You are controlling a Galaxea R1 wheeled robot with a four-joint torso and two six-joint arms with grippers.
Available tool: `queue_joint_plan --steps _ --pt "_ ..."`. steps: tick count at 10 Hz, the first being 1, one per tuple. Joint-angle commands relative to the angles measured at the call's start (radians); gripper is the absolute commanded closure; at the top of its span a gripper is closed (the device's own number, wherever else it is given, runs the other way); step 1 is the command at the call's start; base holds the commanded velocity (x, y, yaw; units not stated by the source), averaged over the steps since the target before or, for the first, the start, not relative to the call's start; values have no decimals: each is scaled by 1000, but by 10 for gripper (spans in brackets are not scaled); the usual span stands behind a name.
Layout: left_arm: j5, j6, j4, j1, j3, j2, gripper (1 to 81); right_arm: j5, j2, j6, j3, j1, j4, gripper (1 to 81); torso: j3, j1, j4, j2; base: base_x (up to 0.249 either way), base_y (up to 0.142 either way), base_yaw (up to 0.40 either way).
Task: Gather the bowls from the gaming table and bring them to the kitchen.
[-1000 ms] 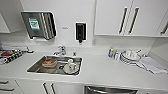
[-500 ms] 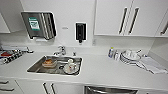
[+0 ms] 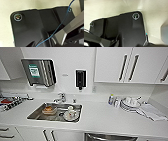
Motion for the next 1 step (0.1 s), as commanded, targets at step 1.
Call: queue_joint_plan --steps 1 --pt "42 -1 -3 -24 -12 -3 10 -22 132 -5 -208 -34 -69 10 0 0 0 0 0 0 0"
